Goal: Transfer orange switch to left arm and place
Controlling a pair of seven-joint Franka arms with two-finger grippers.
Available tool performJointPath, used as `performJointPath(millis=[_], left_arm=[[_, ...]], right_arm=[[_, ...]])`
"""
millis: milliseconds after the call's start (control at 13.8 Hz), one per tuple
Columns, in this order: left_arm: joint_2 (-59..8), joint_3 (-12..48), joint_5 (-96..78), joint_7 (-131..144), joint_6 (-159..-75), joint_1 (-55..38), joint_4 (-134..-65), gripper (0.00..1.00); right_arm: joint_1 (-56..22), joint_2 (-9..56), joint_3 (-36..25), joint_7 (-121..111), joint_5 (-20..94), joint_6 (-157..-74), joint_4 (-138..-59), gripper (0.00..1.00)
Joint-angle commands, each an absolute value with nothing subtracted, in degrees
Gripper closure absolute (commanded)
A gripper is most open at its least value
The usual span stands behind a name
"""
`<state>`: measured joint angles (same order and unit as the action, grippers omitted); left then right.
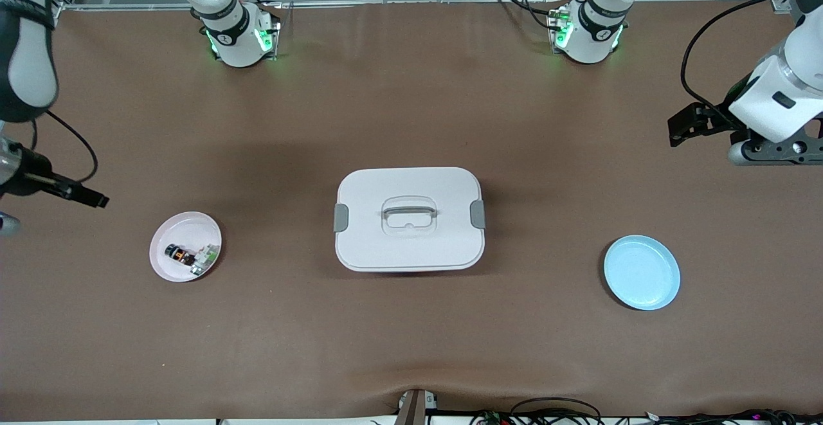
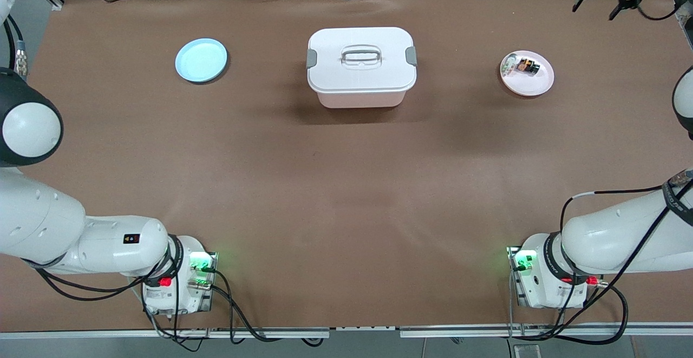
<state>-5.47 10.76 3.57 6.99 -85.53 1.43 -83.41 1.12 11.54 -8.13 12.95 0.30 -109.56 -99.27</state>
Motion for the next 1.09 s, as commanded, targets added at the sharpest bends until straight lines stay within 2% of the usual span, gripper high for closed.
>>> performJointPath(millis=[0, 145, 434, 652, 1014], left_arm=[[-6.0, 11.1, 4.8, 6.7, -86.5, 1.2, -83.3, 0.00], [-6.6, 11.2, 4.7, 6.8, -87.3, 1.4, -83.6, 0.00], [-7.3, 11.2, 4.4, 7.2, -87.6, 1.6, -83.6, 0.00], [-8.3, 11.2, 4.0, 7.3, -88.8, 1.9, -83.5, 0.00], [-9.1, 11.1, 3.8, 7.6, -90.1, 1.8, -83.5, 0.00]], right_arm=[[1.1, 13.9, -7.9, 14.2, 0.4, -119.7, -104.7, 0.00], [1.1, 17.8, -7.8, 14.0, 2.4, -124.5, -105.9, 0.00], [0.6, 23.7, -7.7, 13.4, 3.8, -128.3, -105.6, 0.00], [0.4, 26.5, -7.7, 13.7, 4.3, -128.7, -104.7, 0.00], [1.1, 32.4, -7.8, 14.2, 12.4, -128.5, -99.7, 0.00]])
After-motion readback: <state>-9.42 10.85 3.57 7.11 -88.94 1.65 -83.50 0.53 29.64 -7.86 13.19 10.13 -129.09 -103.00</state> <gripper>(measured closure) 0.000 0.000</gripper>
